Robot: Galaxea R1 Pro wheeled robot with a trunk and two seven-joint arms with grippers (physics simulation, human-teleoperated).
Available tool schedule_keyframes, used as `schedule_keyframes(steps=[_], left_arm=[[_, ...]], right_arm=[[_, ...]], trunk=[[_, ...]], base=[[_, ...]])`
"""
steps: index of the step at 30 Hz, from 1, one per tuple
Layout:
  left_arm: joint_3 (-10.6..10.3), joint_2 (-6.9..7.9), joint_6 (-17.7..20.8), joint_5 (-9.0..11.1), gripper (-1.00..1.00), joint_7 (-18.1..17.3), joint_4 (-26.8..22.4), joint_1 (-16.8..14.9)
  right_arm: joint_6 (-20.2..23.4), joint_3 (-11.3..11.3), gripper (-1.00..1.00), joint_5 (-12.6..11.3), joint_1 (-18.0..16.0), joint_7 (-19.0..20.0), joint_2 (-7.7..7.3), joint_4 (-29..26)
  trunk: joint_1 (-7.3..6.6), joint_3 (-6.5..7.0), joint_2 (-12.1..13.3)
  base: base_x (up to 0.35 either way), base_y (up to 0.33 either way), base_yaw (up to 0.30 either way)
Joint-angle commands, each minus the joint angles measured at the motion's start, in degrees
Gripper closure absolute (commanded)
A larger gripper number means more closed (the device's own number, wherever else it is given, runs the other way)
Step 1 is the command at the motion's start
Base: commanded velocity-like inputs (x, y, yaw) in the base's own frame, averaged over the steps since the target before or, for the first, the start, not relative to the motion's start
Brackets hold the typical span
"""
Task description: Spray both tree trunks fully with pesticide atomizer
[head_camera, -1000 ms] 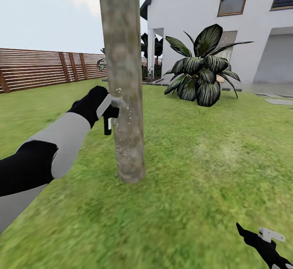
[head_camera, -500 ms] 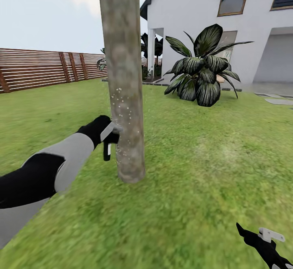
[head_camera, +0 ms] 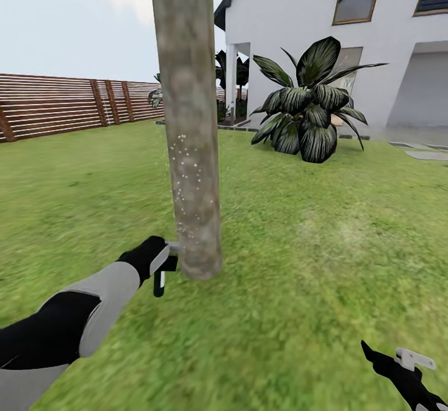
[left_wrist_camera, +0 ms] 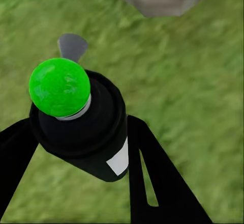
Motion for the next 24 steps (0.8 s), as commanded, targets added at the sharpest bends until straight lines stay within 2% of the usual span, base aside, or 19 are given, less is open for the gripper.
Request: schedule_keyframes(steps=[1, 4, 5, 7, 9, 24], left_arm=[[-0.49, 0.01, 0.13, 0.53, 1.00, 0.34, -0.12, 0.64], [-0.42, -0.08, -0.50, 0.69, 1.00, 0.22, -0.15, 2.99], [-0.38, -0.11, -1.53, 0.70, 1.00, 0.23, -0.17, 4.21], [-0.16, 0.02, -6.34, 0.81, 1.00, 0.37, -0.15, 6.07], [-0.09, 0.08, -7.64, 0.80, 1.00, 0.42, -0.16, 6.40], [-0.14, -0.16, -8.32, 0.79, 1.00, 0.50, -0.21, 6.56]], right_arm=[[-0.05, -0.41, -1.00, -0.20, -0.04, 0.50, -0.01, 0.09], [-0.05, -0.41, -1.00, -0.20, -0.04, 0.47, -0.01, 0.09], [-0.05, -0.41, -1.00, -0.20, -0.04, 0.46, -0.01, 0.09], [-0.05, -0.41, -1.00, -0.17, -0.04, 0.46, -0.01, 0.09], [-0.05, -0.38, -1.00, -0.18, -0.04, 0.46, -0.01, 0.09], [-0.19, -0.41, -1.00, -0.37, -0.04, 0.57, -0.01, 0.18]], trunk=[[-0.02, -0.05, -0.03], [-0.02, -0.05, -0.03], [-0.02, -0.05, -0.03], [-0.02, -0.05, -0.03], [-0.02, -0.05, -0.03], [-0.02, -0.05, -0.03]], base=[[0.000, 0.000, 0.027], [0.000, 0.000, 0.177], [0.000, 0.000, 0.237], [0.000, -0.066, 0.262], [0.000, -0.228, 0.197], [0.000, -0.302, 0.033]])
